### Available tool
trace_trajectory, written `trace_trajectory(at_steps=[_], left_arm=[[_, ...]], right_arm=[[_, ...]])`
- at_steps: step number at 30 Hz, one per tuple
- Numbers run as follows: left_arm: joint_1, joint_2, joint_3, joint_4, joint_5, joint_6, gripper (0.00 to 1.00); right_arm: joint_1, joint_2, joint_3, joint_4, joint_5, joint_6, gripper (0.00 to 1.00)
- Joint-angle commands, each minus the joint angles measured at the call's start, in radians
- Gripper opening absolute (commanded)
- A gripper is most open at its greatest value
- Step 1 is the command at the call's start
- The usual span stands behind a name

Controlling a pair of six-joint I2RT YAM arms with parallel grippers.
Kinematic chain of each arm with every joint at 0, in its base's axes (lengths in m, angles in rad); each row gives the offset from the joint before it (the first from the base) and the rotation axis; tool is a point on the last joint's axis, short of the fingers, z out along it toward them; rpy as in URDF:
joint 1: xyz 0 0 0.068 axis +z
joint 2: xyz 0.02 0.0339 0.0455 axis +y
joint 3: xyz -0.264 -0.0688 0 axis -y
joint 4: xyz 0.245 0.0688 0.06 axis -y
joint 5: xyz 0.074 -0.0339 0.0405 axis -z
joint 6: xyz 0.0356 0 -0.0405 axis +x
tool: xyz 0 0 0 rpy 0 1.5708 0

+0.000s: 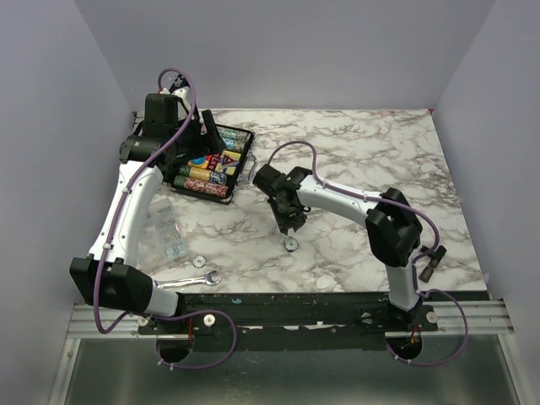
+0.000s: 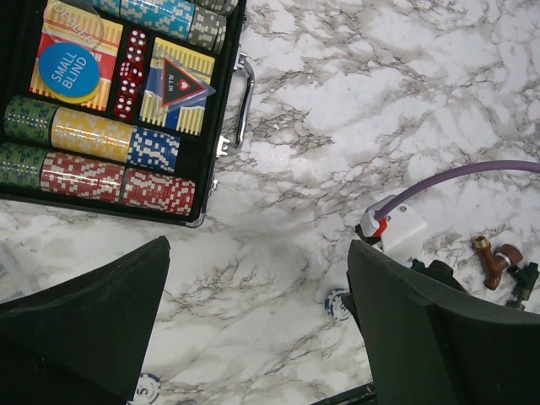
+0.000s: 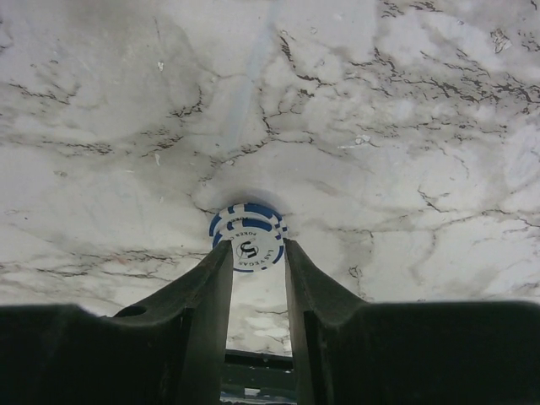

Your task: Pack up texas hold em set

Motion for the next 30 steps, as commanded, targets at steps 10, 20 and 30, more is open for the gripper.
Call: trace_trajectory(at_steps=[10, 20, 30], left_arm=[[-0.028, 0.029, -0.033, 0.027, -0.073, 0.015, 0.87], [-0.094, -0.104, -0.347, 0.085, -0.117, -0.119, 0.86], [-0.097, -0.422, -0.823, -0.085, -0.223, -0.48, 0.87]], right_arm=[[-0.003, -0.064, -0.031, 0.167, -0.087, 0.019, 0.38], [-0.029, -0.412, -0.371, 0.35, 0.059, -0.013, 0.57], [-0.067, -0.595, -0.593, 0.503, -0.024, -0.089, 0.62]])
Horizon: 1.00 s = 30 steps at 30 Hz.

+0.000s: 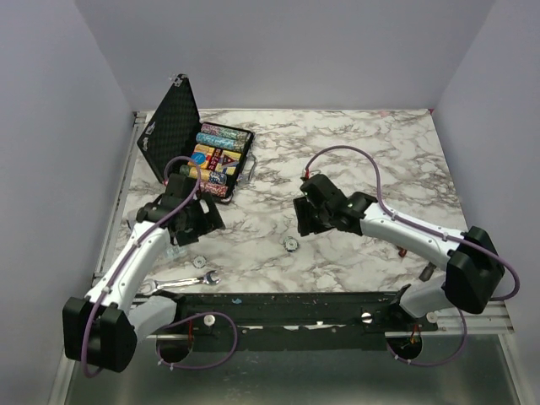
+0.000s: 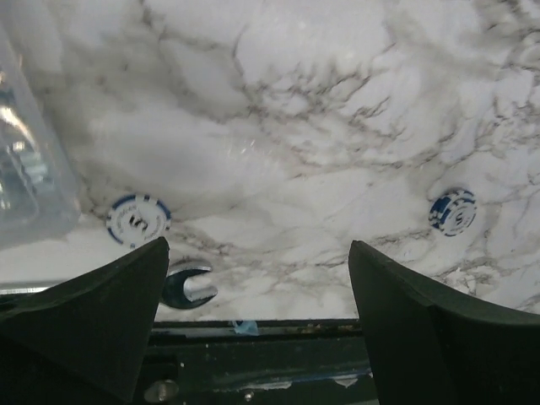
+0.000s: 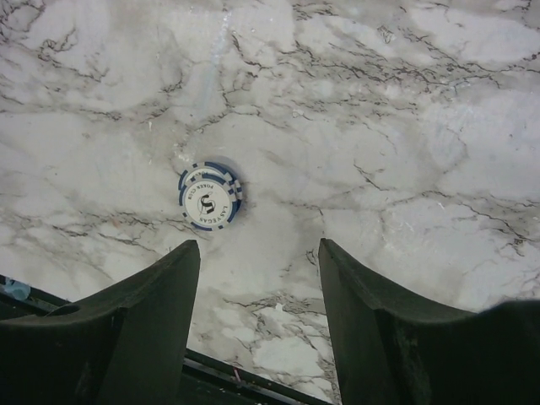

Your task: Pack up texas hold em set

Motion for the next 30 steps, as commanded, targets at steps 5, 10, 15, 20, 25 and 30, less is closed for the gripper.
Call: trace_trajectory(at_steps=[5, 10, 15, 20, 25, 30], left_arm=[[0.002, -0.19, -0.259, -0.046, -0.116, -0.435, 0.83], [0.003, -0.045, -0.23, -0.091, -0.179, -0.515, 0.78], [0.007, 0.084, -0.222, -0.083, -0.214, -0.534, 0.7], [0.055, 0.07, -0.28, -0.012, -0.248, -0.53, 0.67], [0.092, 0.096, -0.323, 0.057, -0.22, -0.505, 0.61], [0.095, 0.14, -0.29, 0.044, -0.237, -0.485, 0.56]], right_arm=[[-0.001, -0.076, -0.083, 0.119, -0.066, -0.055, 0.62], [0.0, -0.104, -0.103, 0.121, -0.084, -0.054, 0.62], [-0.001, -0.125, -0.114, 0.118, -0.069, -0.05, 0.62], [-0.001, -0.126, -0.118, 0.116, -0.064, -0.048, 0.62], [-0.001, -0.11, -0.119, 0.116, -0.072, -0.048, 0.62], [-0.001, -0.089, -0.112, 0.114, -0.07, -0.05, 0.62]])
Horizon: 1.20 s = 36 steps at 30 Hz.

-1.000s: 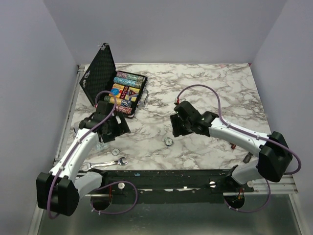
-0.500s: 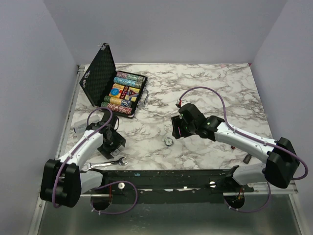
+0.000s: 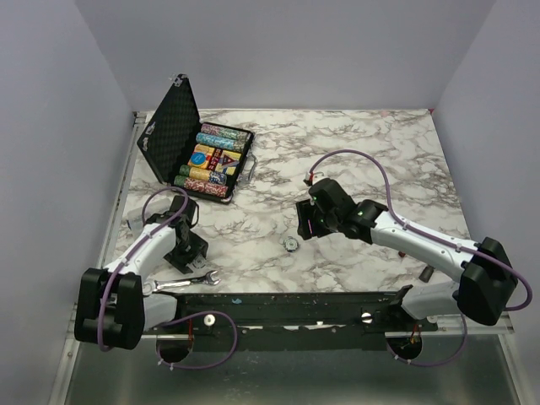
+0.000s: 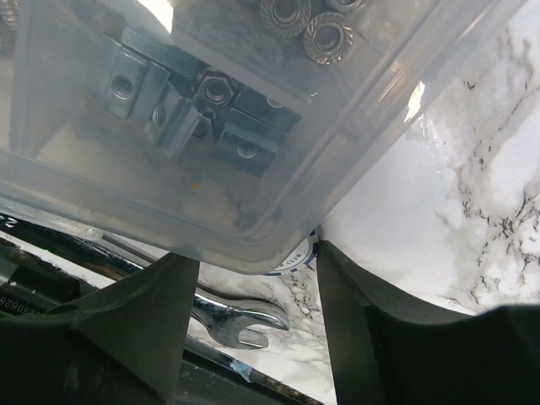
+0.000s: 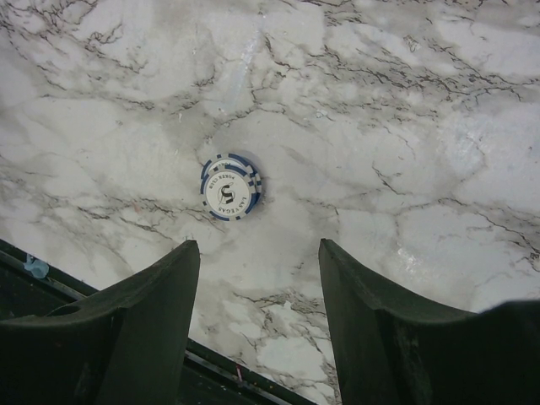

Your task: Pack up texas hold em set

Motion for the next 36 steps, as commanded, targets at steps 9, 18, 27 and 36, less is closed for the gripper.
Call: trace_trajectory(at_steps=[9, 18, 27, 36], left_arm=[[0.009, 0.079, 0.005, 0.088, -0.018, 0.016, 0.55], [0.009, 0.107, 0.034, 0.064, -0.033, -0.01, 0.55], [0.007, 0.127, 0.054, 0.056, -0.042, -0.019, 0.49], [-0.004, 0.113, 0.043, 0.06, -0.052, -0.032, 0.41]], right_arm=[[-0.002, 0.027, -0.004, 0.015, 0.01, -0.01, 0.62], [-0.001, 0.018, -0.004, 0.01, 0.007, -0.011, 0.61], [-0.002, 0.017, -0.004, 0.016, 0.004, -0.011, 0.61], [-0.002, 0.004, -0.012, 0.014, 0.007, -0.009, 0.61]])
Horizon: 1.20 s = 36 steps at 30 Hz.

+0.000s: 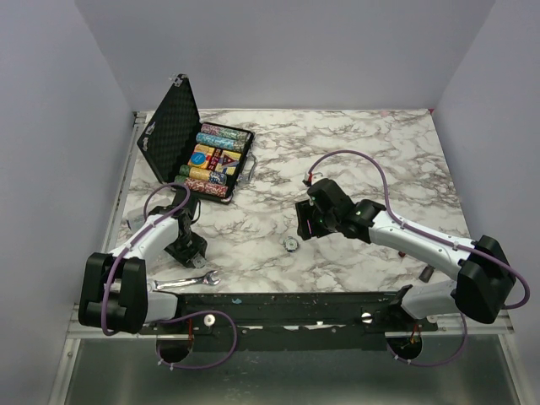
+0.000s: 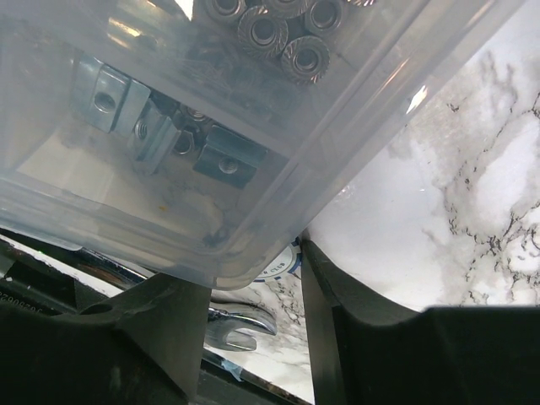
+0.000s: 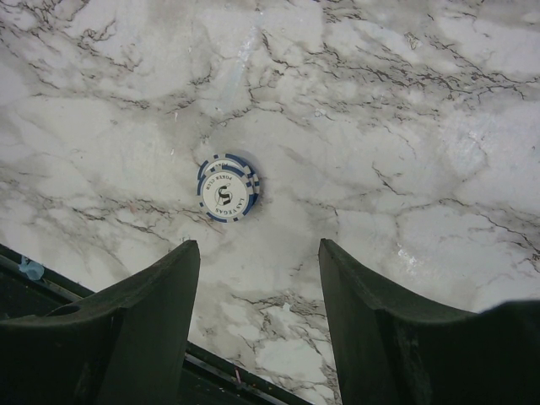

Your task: Pack up texas hold em set

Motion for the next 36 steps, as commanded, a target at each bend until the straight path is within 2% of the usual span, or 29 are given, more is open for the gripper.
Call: trace_trajectory(at_steps=[1, 4, 11, 18, 26, 36], left_arm=[[-0.007, 0.007, -0.023, 0.08, -0.048, -0.031, 0.41], [-0.01, 0.005, -0.026, 0.081, -0.045, -0.029, 0.39], [-0.023, 0.003, -0.033, 0.117, -0.015, 0.012, 0.27], [-0.083, 0.017, 0.01, 0.12, -0.02, 0.046, 0.26], [-0.193, 0.031, 0.137, 0.091, -0.065, 0.082, 0.25], [-0.35, 0.128, 0.321, 0.079, -0.031, 0.181, 0.23]], right_arm=[[-0.002, -0.013, -0.013, 0.012, 0.006, -0.008, 0.61], [-0.002, -0.011, -0.013, 0.012, 0.005, -0.008, 0.61], [-0.001, -0.01, -0.017, 0.016, 0.007, -0.005, 0.61], [-0.002, -0.007, -0.019, 0.018, 0.008, -0.003, 0.61], [-0.001, -0.006, -0.023, 0.017, 0.017, 0.001, 0.61], [-0.022, -0.118, -0.046, -0.019, 0.233, 0.102, 0.59]])
